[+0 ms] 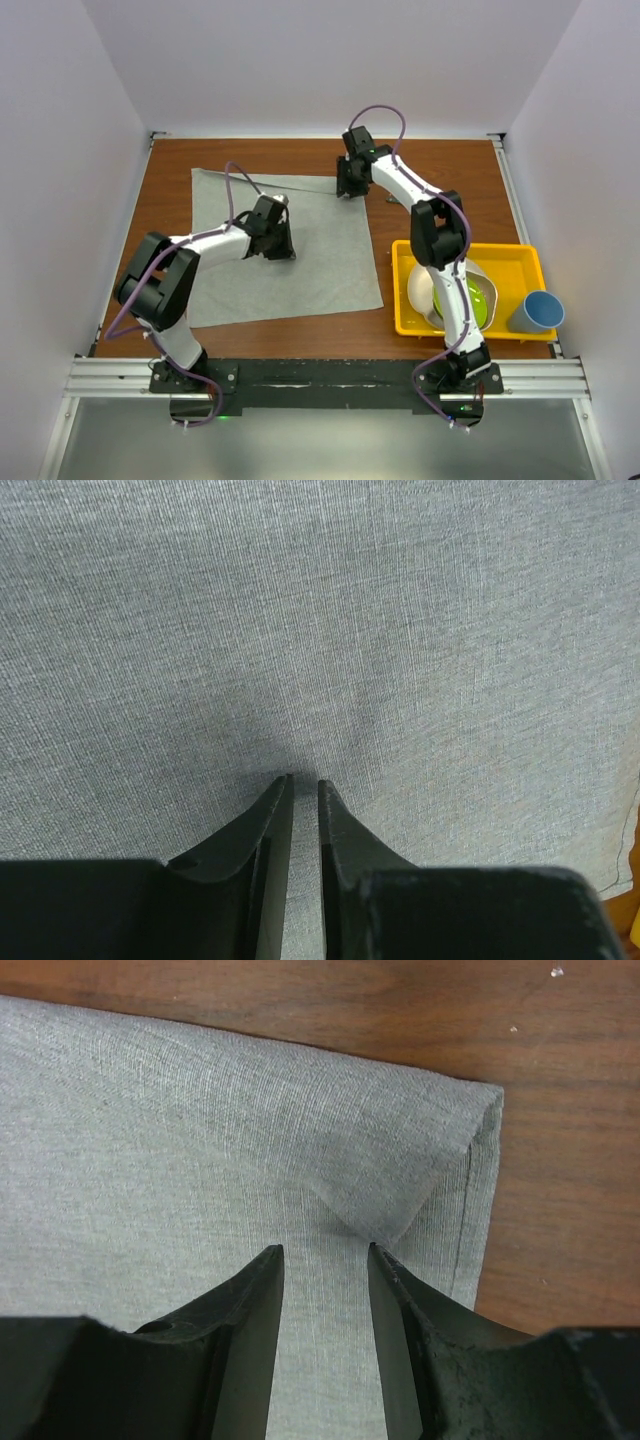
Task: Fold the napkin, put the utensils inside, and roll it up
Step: Flatten the napkin out
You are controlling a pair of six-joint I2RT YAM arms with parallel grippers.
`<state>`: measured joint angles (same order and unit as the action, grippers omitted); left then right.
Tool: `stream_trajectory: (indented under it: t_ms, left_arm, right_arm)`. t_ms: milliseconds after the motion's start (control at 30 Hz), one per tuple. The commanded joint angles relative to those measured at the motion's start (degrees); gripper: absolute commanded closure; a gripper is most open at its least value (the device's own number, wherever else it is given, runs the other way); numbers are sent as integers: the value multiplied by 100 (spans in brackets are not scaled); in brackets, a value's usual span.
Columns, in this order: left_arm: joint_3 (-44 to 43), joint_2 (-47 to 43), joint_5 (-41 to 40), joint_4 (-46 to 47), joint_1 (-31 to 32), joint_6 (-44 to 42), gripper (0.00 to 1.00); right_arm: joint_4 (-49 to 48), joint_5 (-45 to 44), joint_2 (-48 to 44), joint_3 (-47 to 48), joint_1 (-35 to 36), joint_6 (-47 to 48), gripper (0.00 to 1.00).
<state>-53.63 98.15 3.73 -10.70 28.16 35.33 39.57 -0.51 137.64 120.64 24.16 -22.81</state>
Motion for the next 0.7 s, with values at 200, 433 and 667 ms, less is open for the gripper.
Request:
stream_trajectory:
  t_ms: [200, 433, 667]
  left_arm:
    - [274, -323, -91, -37, 49, -176, 80]
    - [-138, -857, -267, -669, 58, -211, 77]
    - [-886, -1307, -355, -1653, -21, -1, 71]
  right_arm:
    - [-1108, -124, 877, 1487, -139, 215, 50]
    - [-1603, -239, 747, 2412, -281, 84, 43]
    - [-249, 278, -501, 1200, -202, -260, 39]
